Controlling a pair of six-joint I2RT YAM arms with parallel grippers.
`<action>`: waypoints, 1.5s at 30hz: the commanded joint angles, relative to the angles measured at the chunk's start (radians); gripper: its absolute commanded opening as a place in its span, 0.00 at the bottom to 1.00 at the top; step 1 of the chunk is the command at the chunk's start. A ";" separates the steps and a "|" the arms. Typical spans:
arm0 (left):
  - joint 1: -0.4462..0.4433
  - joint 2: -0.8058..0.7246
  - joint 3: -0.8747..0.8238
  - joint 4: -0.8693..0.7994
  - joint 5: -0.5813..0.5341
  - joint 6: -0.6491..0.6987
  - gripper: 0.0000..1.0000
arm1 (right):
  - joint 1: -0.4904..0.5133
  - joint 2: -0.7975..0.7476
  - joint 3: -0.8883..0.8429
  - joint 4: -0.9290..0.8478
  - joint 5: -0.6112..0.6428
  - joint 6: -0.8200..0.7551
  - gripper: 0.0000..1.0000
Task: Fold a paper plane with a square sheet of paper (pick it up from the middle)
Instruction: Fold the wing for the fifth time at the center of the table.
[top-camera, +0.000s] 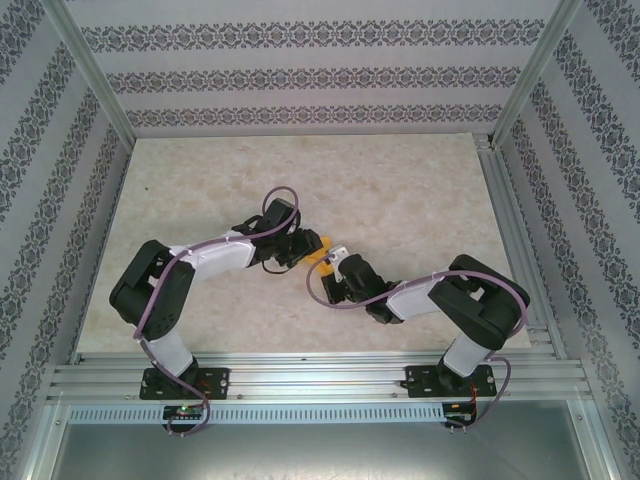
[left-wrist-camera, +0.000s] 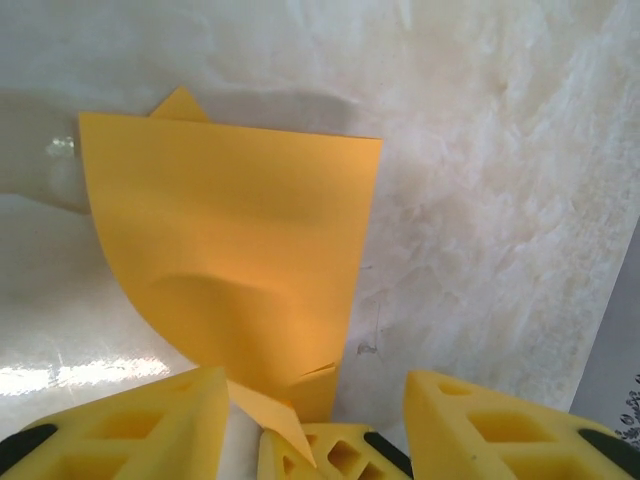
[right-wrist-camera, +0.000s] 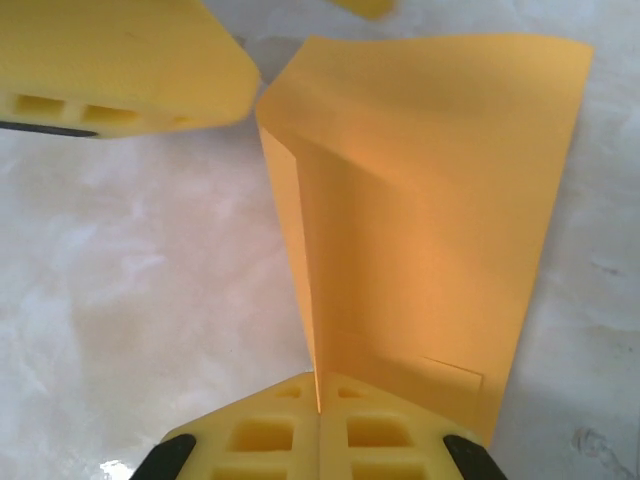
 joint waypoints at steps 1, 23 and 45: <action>-0.009 -0.043 0.004 -0.021 -0.038 0.047 0.51 | -0.055 0.034 -0.043 0.161 -0.130 0.167 0.04; -0.027 0.121 0.055 0.181 0.158 0.085 0.29 | -0.275 0.231 -0.161 0.489 -0.371 0.672 0.07; -0.035 0.244 0.164 0.174 0.145 0.097 0.28 | -0.283 0.266 -0.142 0.408 -0.382 0.679 0.09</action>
